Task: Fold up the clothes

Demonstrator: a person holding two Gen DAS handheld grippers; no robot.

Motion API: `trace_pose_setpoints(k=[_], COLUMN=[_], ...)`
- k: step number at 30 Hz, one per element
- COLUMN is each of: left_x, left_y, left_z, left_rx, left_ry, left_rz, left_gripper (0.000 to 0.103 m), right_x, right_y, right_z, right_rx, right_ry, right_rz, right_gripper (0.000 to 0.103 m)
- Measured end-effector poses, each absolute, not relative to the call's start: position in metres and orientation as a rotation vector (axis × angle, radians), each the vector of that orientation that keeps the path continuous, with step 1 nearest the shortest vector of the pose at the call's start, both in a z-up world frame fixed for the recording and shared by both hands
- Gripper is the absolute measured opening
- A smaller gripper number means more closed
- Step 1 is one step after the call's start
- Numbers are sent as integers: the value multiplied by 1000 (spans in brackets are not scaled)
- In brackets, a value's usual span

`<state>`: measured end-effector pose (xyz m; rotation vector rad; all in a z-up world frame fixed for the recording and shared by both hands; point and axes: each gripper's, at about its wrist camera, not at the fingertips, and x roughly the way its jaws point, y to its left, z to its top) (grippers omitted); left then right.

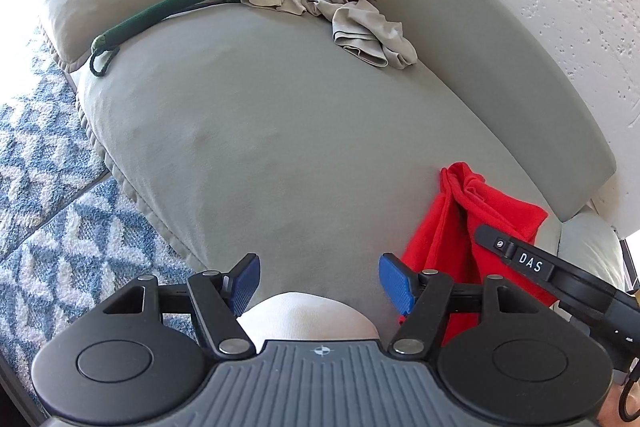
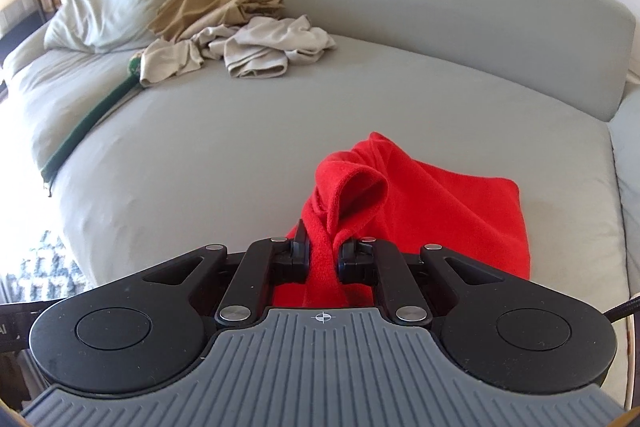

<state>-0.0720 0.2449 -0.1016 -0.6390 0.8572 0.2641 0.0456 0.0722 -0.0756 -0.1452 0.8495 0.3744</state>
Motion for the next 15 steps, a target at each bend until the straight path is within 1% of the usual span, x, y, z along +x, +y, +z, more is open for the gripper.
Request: trace_pose_setpoints(k=[1,2,4,6,7,9,11,12,13,15], left_x=[-72,-72,-74,-77,-78,-80,-80,-79,-78,-75], left_y=[244,243,241,238,237,235,233,230,227,220], left_z=[-101,-100,-98,-97,-97,-97,-97,-97,-96,-95], left_rx=[-637,-636,-626,-619,-616,-610,-603,-596,-589,-568], left_ry=[857,856,853,856,859,864,873,875,878,882], left_rz=[264,263,266,272,274,279,280,277,274,260], left_gripper=[64,64,64,65,65,65,65,65,65,65], right_x=[45,45,44,42,41,36,32,30,27,20], right_y=[74,73,68,64,59,42,14,-2,-20,-58], right_z=[-77,-77,-77,-76,-74,-68,-60,-56,-52,-44], right_rx=[-152,-139,-90,-41,-12,59,148,189,233,312], right_ry=[861,878,918,957,978,1029,1078,1094,1097,1068], right_rz=[389,416,488,560,591,624,594,565,535,472], right_gripper=[14,22,28,39,46,51,61,64,68,72])
